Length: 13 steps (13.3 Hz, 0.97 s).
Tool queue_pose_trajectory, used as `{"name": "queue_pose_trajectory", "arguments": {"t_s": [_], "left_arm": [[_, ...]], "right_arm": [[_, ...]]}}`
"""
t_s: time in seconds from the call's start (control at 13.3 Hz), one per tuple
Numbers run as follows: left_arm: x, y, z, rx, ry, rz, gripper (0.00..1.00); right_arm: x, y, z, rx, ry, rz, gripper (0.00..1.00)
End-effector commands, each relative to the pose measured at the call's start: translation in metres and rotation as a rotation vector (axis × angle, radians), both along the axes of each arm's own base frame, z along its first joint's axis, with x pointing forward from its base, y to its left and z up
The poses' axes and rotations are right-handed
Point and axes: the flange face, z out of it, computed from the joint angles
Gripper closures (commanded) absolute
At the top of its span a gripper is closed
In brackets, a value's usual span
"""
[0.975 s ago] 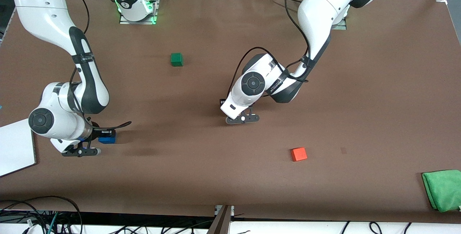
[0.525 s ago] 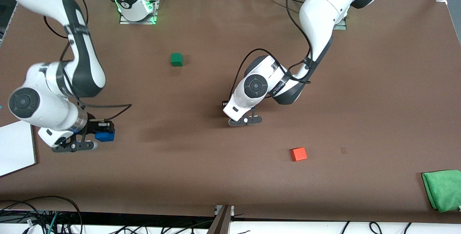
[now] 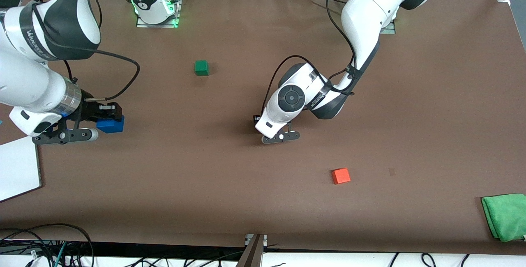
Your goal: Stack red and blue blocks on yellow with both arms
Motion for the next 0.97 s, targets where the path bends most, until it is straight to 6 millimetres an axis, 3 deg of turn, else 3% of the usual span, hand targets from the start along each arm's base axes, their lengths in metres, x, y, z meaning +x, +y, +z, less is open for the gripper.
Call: {"name": "queue_pose_trajectory", "arguments": {"t_s": [0.0,0.15,0.38,0.75,0.9], "left_arm": [[-0.004,-0.001,0.025,0.014,0.035,0.028,0.0],[-0.004,0.007,0.057,0.033,0.041,0.022,0.0],[0.006,0.063,0.133,0.098,0.073,0.047,0.0],[0.002,0.193,0.297,0.149,0.026,-0.032,0.0],[0.018,0.275,0.337,0.123,-0.024,0.035,0.0]], "right_arm": [[0.002,0.001,0.002,0.003,0.019,-0.062,0.7],[0.001,0.006,0.002,0.045,0.028,-0.077,0.69],[-0.004,0.033,0.003,0.044,0.022,-0.11,0.7],[-0.008,0.124,-0.013,0.063,-0.057,-0.131,0.69],[-0.012,0.166,-0.028,0.075,-0.081,-0.162,0.69]]}}
